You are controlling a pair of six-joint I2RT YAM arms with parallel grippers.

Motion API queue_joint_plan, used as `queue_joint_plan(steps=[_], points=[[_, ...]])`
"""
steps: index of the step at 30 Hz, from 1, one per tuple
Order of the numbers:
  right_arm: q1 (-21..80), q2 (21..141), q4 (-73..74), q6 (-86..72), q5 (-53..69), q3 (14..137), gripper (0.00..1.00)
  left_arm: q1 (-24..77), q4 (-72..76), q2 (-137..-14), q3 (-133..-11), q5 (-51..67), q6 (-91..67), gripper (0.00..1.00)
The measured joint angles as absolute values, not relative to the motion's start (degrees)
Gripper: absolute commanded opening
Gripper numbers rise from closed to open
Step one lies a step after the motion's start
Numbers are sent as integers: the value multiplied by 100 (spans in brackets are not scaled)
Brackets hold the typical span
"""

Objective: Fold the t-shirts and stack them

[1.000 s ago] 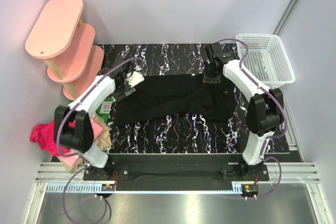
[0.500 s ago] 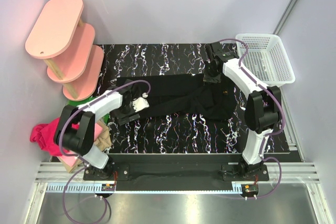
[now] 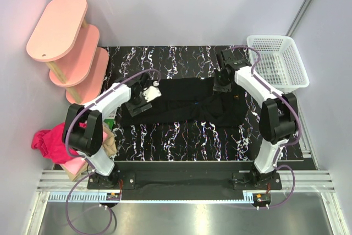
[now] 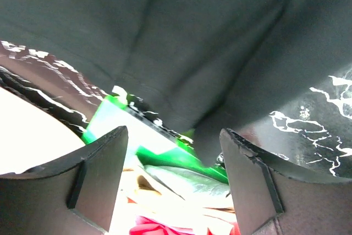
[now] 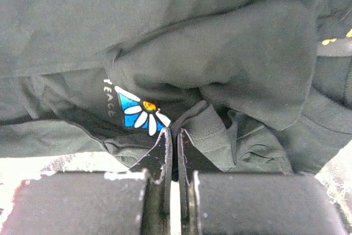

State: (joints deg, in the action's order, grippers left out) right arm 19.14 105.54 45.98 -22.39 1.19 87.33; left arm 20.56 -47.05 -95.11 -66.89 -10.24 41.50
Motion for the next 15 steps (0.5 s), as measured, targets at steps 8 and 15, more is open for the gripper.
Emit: queue_joint_plan(steps=[8,15], points=[[2333,9998,4353,-2346,113,7804,0,2034,-4967,-9511,-6866,-635,3975,70],[2969,9146,4278,-2665,23,6871,0,2034,-4967,-9620,-6608,-395,3828,67]])
